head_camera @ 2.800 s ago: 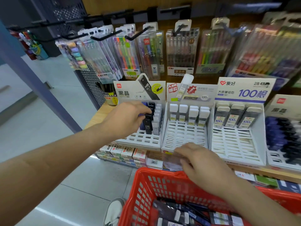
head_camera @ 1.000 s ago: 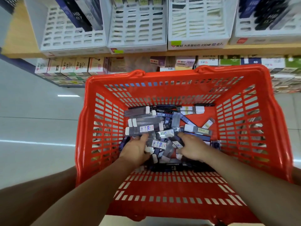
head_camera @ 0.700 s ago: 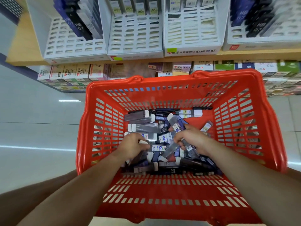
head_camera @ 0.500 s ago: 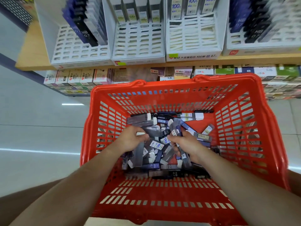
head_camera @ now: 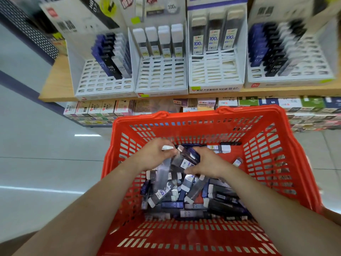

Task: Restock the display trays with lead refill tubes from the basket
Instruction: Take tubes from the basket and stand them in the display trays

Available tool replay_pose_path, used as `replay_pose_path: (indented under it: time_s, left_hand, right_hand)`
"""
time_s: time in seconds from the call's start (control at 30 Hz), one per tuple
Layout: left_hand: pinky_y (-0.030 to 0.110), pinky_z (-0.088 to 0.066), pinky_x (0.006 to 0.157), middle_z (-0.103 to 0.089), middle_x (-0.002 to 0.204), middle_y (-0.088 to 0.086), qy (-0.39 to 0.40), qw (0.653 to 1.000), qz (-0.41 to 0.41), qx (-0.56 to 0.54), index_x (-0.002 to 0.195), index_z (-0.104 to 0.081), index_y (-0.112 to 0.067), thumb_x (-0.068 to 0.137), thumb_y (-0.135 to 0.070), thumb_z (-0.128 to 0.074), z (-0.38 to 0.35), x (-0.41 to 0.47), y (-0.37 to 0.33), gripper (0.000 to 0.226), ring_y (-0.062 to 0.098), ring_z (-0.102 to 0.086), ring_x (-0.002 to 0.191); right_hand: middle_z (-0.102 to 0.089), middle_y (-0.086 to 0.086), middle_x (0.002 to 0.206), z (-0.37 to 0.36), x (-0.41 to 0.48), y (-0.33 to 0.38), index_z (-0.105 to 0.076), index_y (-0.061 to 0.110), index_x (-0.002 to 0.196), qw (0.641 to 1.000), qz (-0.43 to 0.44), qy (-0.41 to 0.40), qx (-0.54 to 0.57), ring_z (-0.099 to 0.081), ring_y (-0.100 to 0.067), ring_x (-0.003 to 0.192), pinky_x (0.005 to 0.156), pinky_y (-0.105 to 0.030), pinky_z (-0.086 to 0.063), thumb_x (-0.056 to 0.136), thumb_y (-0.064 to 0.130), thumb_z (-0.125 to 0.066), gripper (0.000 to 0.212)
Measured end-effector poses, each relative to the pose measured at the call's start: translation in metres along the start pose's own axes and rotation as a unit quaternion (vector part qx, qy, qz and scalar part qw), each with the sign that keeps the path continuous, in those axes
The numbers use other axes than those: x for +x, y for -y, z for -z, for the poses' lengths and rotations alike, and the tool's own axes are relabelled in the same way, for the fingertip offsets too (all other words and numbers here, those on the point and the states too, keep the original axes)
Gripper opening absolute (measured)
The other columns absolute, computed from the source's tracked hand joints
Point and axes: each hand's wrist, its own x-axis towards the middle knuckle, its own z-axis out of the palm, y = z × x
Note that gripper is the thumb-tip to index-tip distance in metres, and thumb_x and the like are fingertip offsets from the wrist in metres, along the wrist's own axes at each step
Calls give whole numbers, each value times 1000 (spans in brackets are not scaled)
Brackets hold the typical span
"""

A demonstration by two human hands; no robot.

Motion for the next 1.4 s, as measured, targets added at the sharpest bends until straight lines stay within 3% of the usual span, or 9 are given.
replay_pose_path:
  time_s: [0.1, 0.3, 0.47, 0.6, 0.73, 0.83, 0.97, 1.1, 1.4]
  left_hand:
    - [23, -43, 68, -66, 72, -13, -73, 983, 18, -166, 86, -68, -16, 91, -23, -62, 10, -2, -8, 11, 1, -59, 67]
    - [27, -41, 69, -67, 70, -4, -93, 924, -1, -372, 77, -73, -17, 76, -26, -68, 40, -13, -53, 10, 11, -57, 68]
    - [27, -41, 64, -66, 73, 0, -69, 904, -65, -417, 76, -73, -15, 76, -22, -66, 69, -30, -106, 9, 14, -58, 69]
    - [22, -49, 57, -63, 71, 3, -32, 916, -125, -379, 83, -64, -7, 84, -15, -58, 83, -47, -150, 11, 13, -59, 65]
    - [31, -53, 87, -69, 101, 9, -31, 925, -144, -351, 101, -65, -7, 90, -8, -53, 100, -59, -180, 16, 19, -65, 96]
    - [32, -51, 95, -67, 113, 12, -66, 920, -142, -360, 112, -62, -5, 94, 3, -48, 104, -66, -196, 25, 22, -64, 105]
    - [22, -57, 80, -72, 92, 4, -164, 936, -117, -288, 105, -65, -11, 92, 10, -48, 110, -66, -208, 30, 14, -68, 86]
    - [22, -58, 72, -71, 83, 11, -209, 950, -102, -207, 109, -67, -8, 89, 3, -60, 122, -55, -215, 24, 18, -65, 72]
    - [29, -57, 59, -55, 71, 22, -270, 952, -142, -31, 93, -69, -23, 80, -6, -73, 137, -1, -229, 21, 23, -57, 61]
  right_hand:
    - [-74, -1, 98, 10, -12, 3, -68, 20, 101, 990, -19, 38, 133, -68, -19, 94, 93, -39, -54, 73, 21, -87, 34]
    - [-74, -16, 101, 29, -43, 32, -63, 4, 109, 894, -60, 37, 442, -74, -32, 81, 56, -33, -56, 85, 9, -69, 26]
    - [-73, -19, 91, 42, -78, 54, -68, 2, 97, 871, 1, 66, 487, -62, -18, 50, 42, -24, -48, 91, 11, -61, 12]
    - [-70, -20, 96, 47, -96, 62, -72, 4, 100, 814, 85, 130, 560, -49, -13, 48, 43, -23, -43, 87, 24, -67, 24]
    - [-58, -10, 75, 53, -106, 74, -68, 3, 96, 755, 184, 78, 625, -46, -13, 48, 45, -24, -41, 63, 16, -90, 42]
    - [-62, -5, 67, 63, -115, 88, -63, 5, 100, 780, 215, -68, 584, -46, -11, 45, 44, -21, -42, 72, 5, -74, 31]
    - [-65, -7, 72, 75, -119, 101, -62, 8, 102, 810, 238, -234, 483, -54, -11, 49, 51, -27, -45, 80, -3, -74, 27]
    - [-66, -7, 83, 85, -114, 110, -62, 24, 96, 814, 258, -298, 427, -56, -5, 52, 48, -21, -44, 83, 5, -76, 27]
    - [-55, -5, 54, 86, -81, 132, -63, 12, 90, 675, 153, -192, 696, -46, -16, 40, 54, -36, -42, 90, 26, -68, 15]
